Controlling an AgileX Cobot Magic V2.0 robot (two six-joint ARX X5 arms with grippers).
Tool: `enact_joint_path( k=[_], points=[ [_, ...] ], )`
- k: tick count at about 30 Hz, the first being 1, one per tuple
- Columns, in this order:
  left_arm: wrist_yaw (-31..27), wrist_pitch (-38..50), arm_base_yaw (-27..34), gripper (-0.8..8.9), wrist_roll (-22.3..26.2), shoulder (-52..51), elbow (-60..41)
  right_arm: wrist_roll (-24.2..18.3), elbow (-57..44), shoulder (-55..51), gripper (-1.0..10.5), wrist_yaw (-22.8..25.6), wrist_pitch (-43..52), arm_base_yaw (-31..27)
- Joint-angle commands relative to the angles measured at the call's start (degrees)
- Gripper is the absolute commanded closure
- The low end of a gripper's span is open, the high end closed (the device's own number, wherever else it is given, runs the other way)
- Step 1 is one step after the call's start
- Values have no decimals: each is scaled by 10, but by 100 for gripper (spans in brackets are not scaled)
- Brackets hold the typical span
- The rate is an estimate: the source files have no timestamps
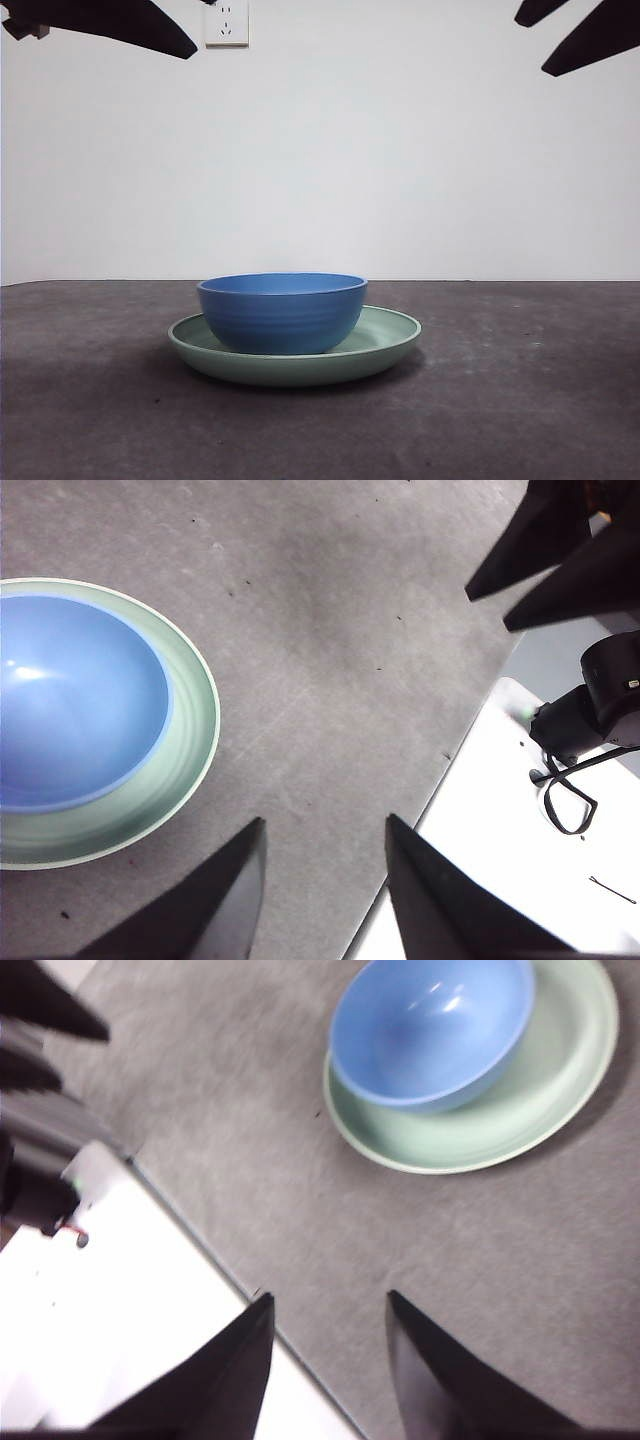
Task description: Pick up the blue bowl, put it on the green plate, put it on desk
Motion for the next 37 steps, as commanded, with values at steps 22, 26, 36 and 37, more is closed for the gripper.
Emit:
enact_joint_path(
  k=[22,26,36,37],
  points=[
    [3,4,-5,802,5,5,4,-22,11,5,939,3,11,6],
    [3,5,-5,803,5,5,4,-21,11,5,939,3,16,6],
    [3,7,-5,803,5,5,4,-22,11,5,939,2,17,6],
    [3,7,-5,803,5,5,4,-22,11,5,939,2,17,6]
  ],
)
